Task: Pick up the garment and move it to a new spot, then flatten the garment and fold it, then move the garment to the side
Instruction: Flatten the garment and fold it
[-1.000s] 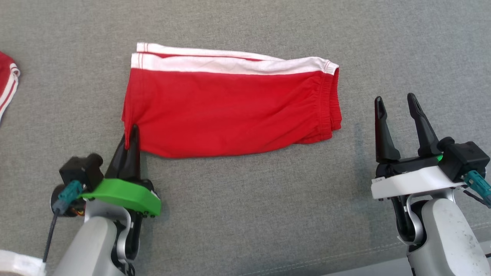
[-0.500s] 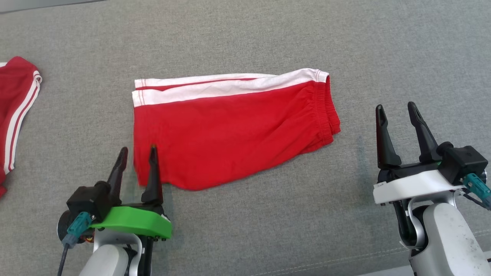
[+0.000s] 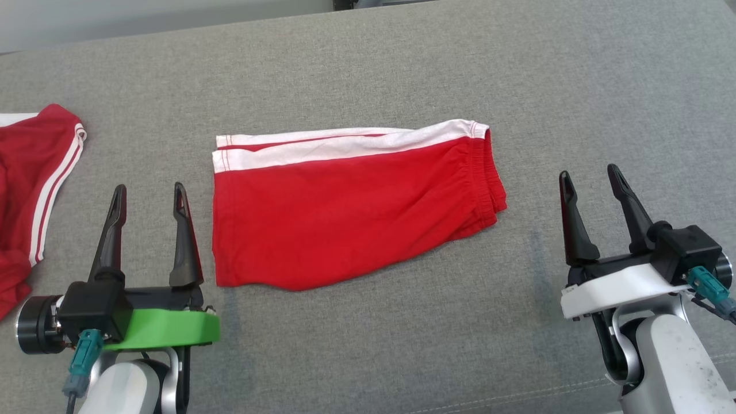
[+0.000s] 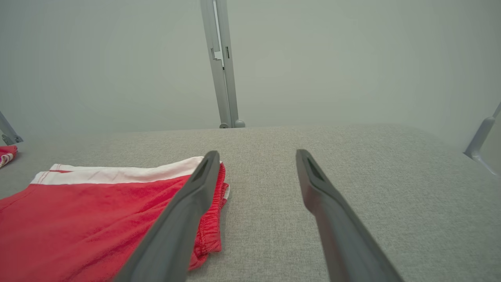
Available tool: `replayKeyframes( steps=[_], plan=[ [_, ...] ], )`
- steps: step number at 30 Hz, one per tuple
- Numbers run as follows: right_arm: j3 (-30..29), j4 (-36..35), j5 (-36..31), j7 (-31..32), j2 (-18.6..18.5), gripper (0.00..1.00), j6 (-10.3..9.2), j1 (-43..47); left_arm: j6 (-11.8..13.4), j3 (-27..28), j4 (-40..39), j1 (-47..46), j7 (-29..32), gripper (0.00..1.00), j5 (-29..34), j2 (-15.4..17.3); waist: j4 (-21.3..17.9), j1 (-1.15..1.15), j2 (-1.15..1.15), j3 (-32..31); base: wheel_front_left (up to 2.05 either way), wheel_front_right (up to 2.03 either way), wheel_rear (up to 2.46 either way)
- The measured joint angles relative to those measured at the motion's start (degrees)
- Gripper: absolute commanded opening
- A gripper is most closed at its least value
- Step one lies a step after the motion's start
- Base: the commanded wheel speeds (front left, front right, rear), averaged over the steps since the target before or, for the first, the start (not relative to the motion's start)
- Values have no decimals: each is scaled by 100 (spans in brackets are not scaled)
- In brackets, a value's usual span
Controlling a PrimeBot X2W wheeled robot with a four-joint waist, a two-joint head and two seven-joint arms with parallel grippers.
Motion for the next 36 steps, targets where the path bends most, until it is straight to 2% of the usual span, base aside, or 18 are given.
replayKeyframes(
  steps=[13,20,26,30,36],
  plan=[
    [-23,-62,-53,151,-15,100,0,123,1,-110,-59,131,77,100,55,86,103,0,0,-53,0,0,0],
    [62,21,-107,412,-196,100,0,-172,-51,-232,-59,-76,77,100,73,-3,301,0,0,112,0,0,0],
    [406,393,-53,572,-243,100,0,-572,-135,-282,8,-324,43,100,82,-113,477,0,0,330,0,0,0],
    [575,911,-5,621,-241,100,0,-865,-219,-305,118,-472,25,100,82,-212,630,0,0,509,0,0,0],
    [377,1630,53,568,-234,100,0,-1051,-305,-267,232,-620,4,100,116,-250,806,0,0,696,0,0,0]
  ],
)
